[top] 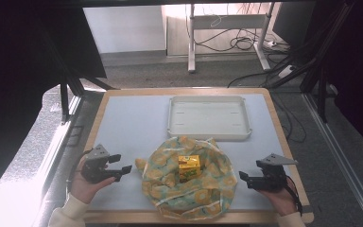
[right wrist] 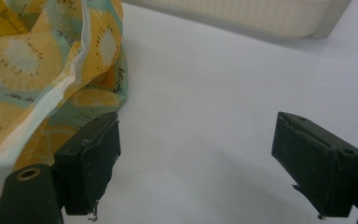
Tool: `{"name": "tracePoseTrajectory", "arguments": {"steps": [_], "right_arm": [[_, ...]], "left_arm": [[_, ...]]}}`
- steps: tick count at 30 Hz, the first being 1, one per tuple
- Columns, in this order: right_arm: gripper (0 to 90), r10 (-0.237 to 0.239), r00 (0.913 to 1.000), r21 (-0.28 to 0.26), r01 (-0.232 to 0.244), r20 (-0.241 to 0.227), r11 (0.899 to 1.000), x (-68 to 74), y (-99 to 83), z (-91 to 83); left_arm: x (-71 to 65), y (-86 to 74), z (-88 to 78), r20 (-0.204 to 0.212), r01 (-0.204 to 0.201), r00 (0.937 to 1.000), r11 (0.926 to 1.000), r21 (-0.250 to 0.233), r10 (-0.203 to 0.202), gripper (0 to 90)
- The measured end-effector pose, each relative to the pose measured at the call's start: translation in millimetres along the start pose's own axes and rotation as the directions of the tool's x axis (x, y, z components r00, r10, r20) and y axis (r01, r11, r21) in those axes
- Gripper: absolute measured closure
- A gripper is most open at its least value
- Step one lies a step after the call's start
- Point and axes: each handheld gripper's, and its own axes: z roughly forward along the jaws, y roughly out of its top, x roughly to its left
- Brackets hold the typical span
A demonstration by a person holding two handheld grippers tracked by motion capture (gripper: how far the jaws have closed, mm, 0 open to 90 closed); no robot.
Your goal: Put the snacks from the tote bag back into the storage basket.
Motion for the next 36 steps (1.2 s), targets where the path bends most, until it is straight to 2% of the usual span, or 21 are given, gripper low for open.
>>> {"name": "tracePoseTrajectory", "arguments": {"steps": [9,18,36], "right_arm": [[15.6,-0.001,1.0000,-0.007,0.001,0.003,1.000,1.4,0.3,-2.9],[15.7,0.000,1.0000,-0.012,0.000,0.003,1.000,0.5,-0.1,-4.6],[16.0,0.009,0.9999,-0.018,-0.010,-0.004,1.000,0.6,0.5,-6.4]], "left_arm": [[-2.8,4.1,-4.9,0.002,-0.009,1.0000,0.9999,-0.013,0.010,33.5],[-9.2,11.2,-8.5,0.011,-0.037,0.9993,0.9993,0.002,0.037,33.5],[-30.3,42.4,-3.6,0.023,-0.112,0.9935,0.9935,0.020,0.112,34.0]]}}
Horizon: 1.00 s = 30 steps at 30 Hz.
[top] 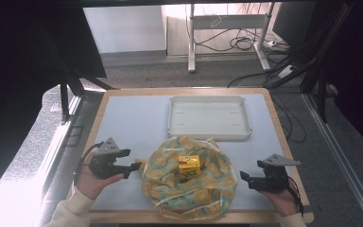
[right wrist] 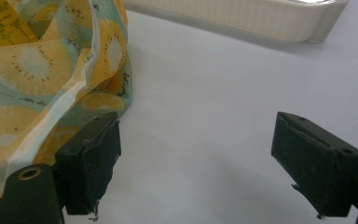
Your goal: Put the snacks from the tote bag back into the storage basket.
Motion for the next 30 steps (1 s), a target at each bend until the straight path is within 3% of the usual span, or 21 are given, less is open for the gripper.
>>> {"name": "tracePoseTrajectory", "arguments": {"steps": [8,20,30], "right_arm": [[16.3,0.008,0.9999,-0.002,-0.008,0.007,1.000,-0.8,0.1,-1.1],[16.7,0.025,0.9996,0.000,-0.025,0.016,1.000,-5.1,-0.7,-1.0],[16.7,0.019,0.9996,0.004,-0.019,0.020,1.000,-5.0,-0.8,-1.0]], "left_arm": [[-5.4,11.3,-1.2,0.008,-0.020,0.9998,0.9998,0.000,0.020,34.3],[-20.2,32.8,12.6,0.031,-0.073,0.9969,0.9970,0.028,0.072,34.1],[-31.1,40.6,18.8,0.064,-0.093,0.9939,0.9951,0.035,0.090,33.7]]}}
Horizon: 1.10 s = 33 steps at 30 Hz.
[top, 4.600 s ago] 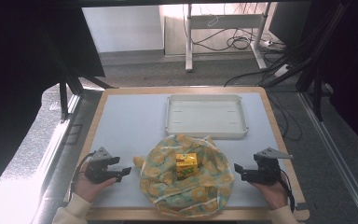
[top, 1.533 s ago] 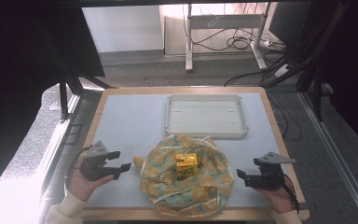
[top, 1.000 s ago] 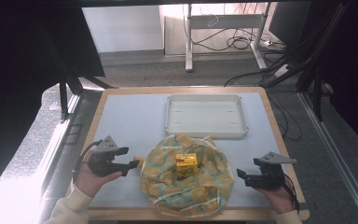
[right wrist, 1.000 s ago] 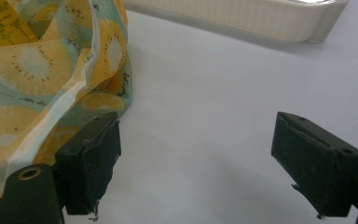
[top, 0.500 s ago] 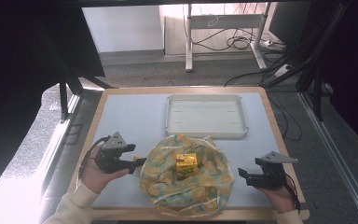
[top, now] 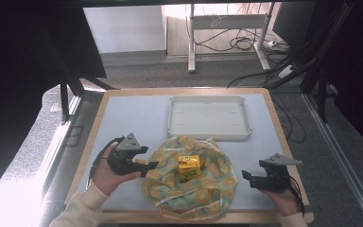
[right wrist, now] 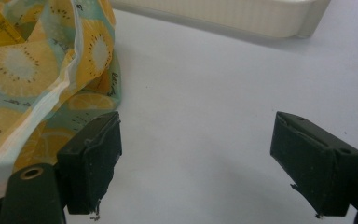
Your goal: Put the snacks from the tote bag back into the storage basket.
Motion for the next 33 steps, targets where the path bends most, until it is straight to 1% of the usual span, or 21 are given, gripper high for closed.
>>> {"name": "tracePoseTrajectory", "arguments": {"steps": [11,12,17,25,29,33], "right_arm": [[16.7,0.004,1.0000,0.004,-0.004,0.009,1.000,-1.6,-0.3,1.9],[16.7,0.004,0.9999,0.004,-0.004,0.009,1.000,-1.6,-0.3,2.0],[16.7,0.002,0.9999,0.005,-0.002,0.016,1.000,-1.8,-0.2,1.8],[16.7,0.006,0.9999,0.010,-0.006,0.016,1.000,-2.6,-0.5,2.2],[16.8,0.000,0.9996,0.012,0.000,0.029,1.000,-2.5,-0.3,2.5],[16.7,0.000,0.9996,0.013,0.000,0.029,1.000,-2.4,-0.3,2.5]], "left_arm": [[-6.2,5.8,8.5,0.022,-0.013,0.9997,0.9999,0.011,0.013,33.8],[-8.6,7.5,9.8,0.030,-0.019,0.9994,0.9998,0.011,0.018,33.8],[-13.8,12.9,12.7,0.042,-0.035,0.9985,0.9992,0.018,0.034,33.8],[-15.5,17.1,15.0,0.047,-0.040,0.9981,0.9990,0.020,0.039,33.7],[-17.4,19.2,17.9,0.059,-0.048,0.9972,0.9985,0.025,0.046,34.3],[-18.0,20.6,19.9,0.064,-0.052,0.9967,0.9981,0.032,0.050,34.3]]}}
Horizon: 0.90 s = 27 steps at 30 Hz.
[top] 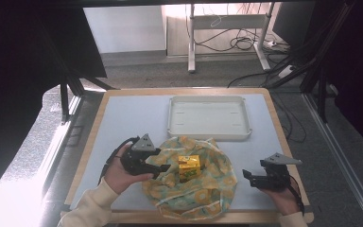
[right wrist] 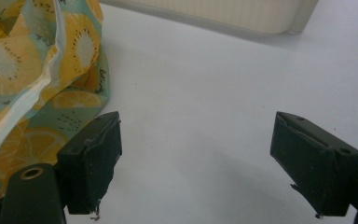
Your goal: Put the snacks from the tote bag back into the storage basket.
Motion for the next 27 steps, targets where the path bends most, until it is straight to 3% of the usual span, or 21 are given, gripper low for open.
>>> {"name": "tracePoseTrajectory", "arguments": {"steps": [8,27], "right_arm": [[16.8,0.004,1.0000,-0.002,-0.004,-0.001,1.000,-0.6,-0.2,0.1],[16.8,0.006,1.0000,0.001,-0.006,0.005,1.000,-0.6,-0.3,0.0]], "left_arm": [[-1.7,5.4,2.8,0.033,0.003,0.9994,1.0000,0.002,-0.003,34.0],[-7.8,28.5,13.5,0.048,-0.079,0.9960,0.9948,0.065,0.076,32.5]]}}
